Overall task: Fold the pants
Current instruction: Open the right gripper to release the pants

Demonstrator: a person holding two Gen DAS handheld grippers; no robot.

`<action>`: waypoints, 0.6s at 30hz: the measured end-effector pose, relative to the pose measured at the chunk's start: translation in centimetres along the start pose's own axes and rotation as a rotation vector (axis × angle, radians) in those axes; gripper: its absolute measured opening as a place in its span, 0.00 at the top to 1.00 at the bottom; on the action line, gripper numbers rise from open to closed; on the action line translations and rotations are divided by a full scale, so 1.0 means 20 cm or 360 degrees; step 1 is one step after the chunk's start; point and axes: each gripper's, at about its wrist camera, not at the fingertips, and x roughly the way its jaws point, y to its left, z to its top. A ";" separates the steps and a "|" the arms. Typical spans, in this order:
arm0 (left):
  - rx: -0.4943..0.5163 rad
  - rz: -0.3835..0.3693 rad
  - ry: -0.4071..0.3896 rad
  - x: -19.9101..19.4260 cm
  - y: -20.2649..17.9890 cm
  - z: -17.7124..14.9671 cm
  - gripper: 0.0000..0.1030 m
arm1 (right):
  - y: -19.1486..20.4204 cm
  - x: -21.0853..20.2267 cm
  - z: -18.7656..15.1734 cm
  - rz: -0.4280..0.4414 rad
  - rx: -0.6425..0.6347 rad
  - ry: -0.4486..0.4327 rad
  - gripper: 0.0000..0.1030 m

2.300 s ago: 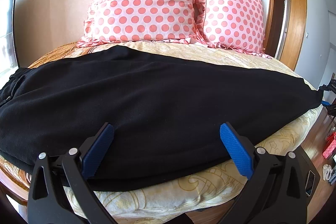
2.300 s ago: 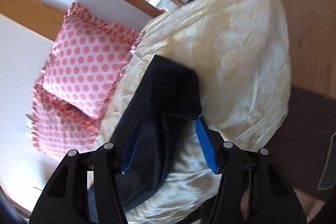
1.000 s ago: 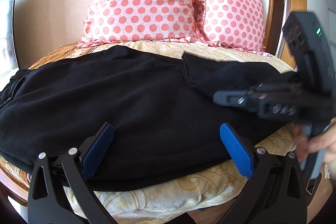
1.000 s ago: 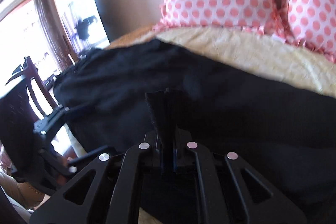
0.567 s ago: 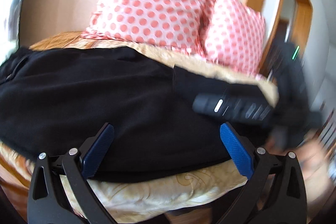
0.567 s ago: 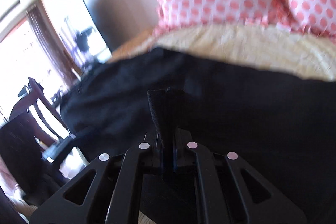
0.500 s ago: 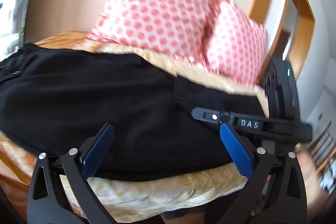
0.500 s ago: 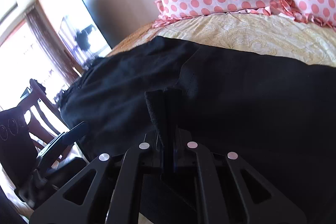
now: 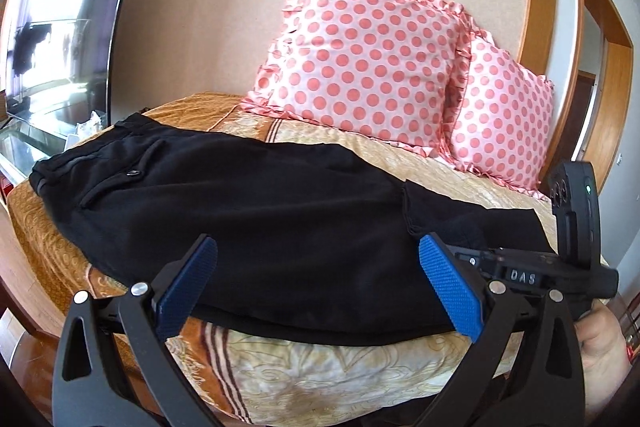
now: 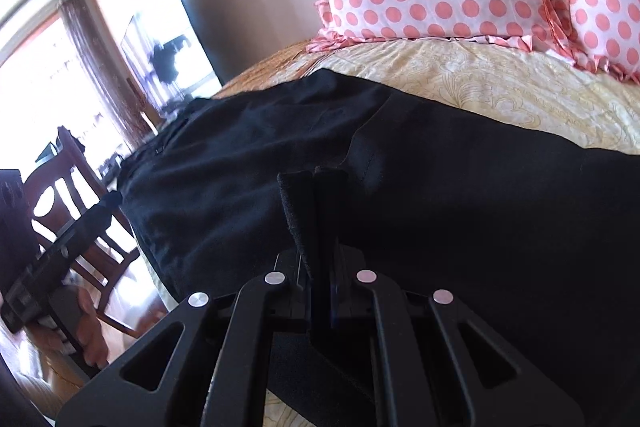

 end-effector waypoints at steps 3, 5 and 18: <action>-0.0013 0.0024 -0.0003 -0.01 0.03 0.00 0.02 | 0.05 -0.01 -0.03 -0.0024 -0.0126 0.0022 0.79; -0.0016 0.0048 -0.0010 -0.02 0.05 0.01 0.02 | 0.10 -0.04 -0.05 0.0059 -0.0187 0.0052 0.55; -0.0376 0.0170 -0.0037 -0.11 0.40 0.06 0.02 | 0.20 0.04 -0.03 -0.0359 -0.0436 -0.0009 0.58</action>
